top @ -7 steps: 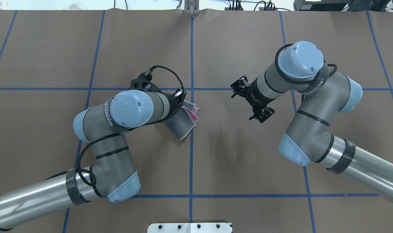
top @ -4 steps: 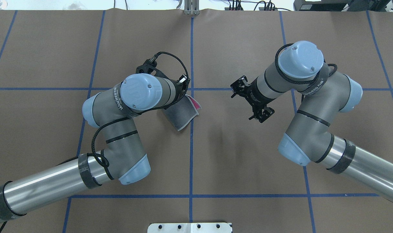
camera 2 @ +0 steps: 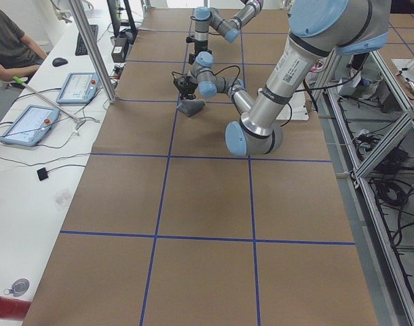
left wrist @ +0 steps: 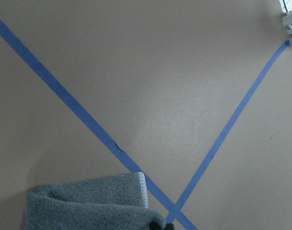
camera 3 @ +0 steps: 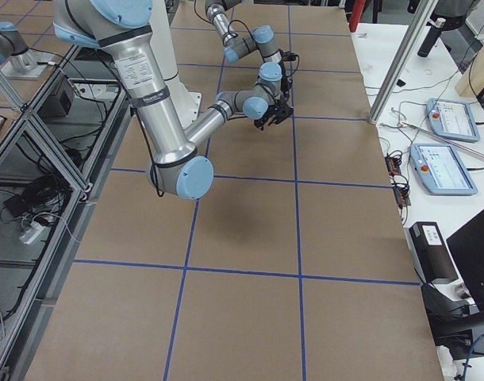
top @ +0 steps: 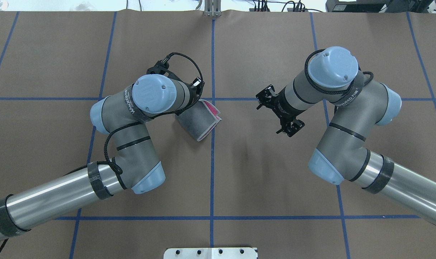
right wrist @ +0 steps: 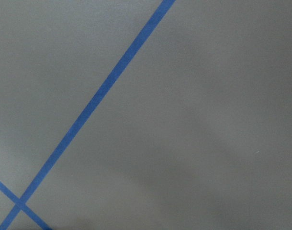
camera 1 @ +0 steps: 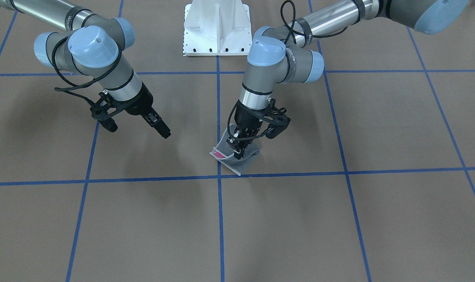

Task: Fold towel twice with both arms
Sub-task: 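Lift the strip end and fold it over toward the far end with the left gripper, then press the folded towel down and release it with the left gripper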

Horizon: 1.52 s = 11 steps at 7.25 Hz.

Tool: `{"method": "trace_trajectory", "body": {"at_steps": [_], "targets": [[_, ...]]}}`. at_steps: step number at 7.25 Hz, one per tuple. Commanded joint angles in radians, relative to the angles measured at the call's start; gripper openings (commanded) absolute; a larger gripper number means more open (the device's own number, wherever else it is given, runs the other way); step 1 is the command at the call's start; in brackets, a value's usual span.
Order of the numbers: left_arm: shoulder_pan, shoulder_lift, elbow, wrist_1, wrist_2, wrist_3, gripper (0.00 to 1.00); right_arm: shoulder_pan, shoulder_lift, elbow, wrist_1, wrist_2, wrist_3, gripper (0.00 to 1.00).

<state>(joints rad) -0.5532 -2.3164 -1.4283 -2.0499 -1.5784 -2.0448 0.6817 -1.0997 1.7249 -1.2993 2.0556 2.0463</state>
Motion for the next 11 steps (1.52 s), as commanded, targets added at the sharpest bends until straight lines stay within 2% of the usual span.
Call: {"method": "trace_trajectory", "body": {"at_steps": [1,4,5,6,7,8,10,11], "targets": [[-0.002,-0.003,0.060,-0.073,0.000,0.000,0.00,-0.001,-0.002,0.002,0.000,0.000,0.000,1.00],[-0.008,-0.011,0.080,-0.082,0.000,0.000,0.02,-0.002,-0.003,0.001,0.000,0.000,0.000,1.00],[-0.010,-0.015,0.097,-0.094,0.001,0.000,0.25,-0.002,-0.002,0.002,0.000,0.000,0.001,1.00],[-0.011,-0.020,0.118,-0.102,0.001,0.006,0.92,-0.004,-0.002,0.001,0.000,-0.002,0.002,1.00],[-0.020,-0.029,0.118,-0.102,0.000,0.029,1.00,-0.004,-0.002,0.001,0.000,-0.003,0.000,1.00],[-0.033,-0.037,0.111,-0.101,-0.005,0.032,1.00,-0.004,-0.002,0.001,0.000,-0.003,0.002,1.00],[-0.033,-0.029,0.089,-0.104,-0.095,0.022,1.00,-0.005,0.000,-0.001,0.000,-0.003,0.000,1.00],[-0.022,-0.025,0.091,-0.105,-0.095,0.018,1.00,-0.005,0.000,0.001,0.000,-0.003,0.001,1.00]]}}
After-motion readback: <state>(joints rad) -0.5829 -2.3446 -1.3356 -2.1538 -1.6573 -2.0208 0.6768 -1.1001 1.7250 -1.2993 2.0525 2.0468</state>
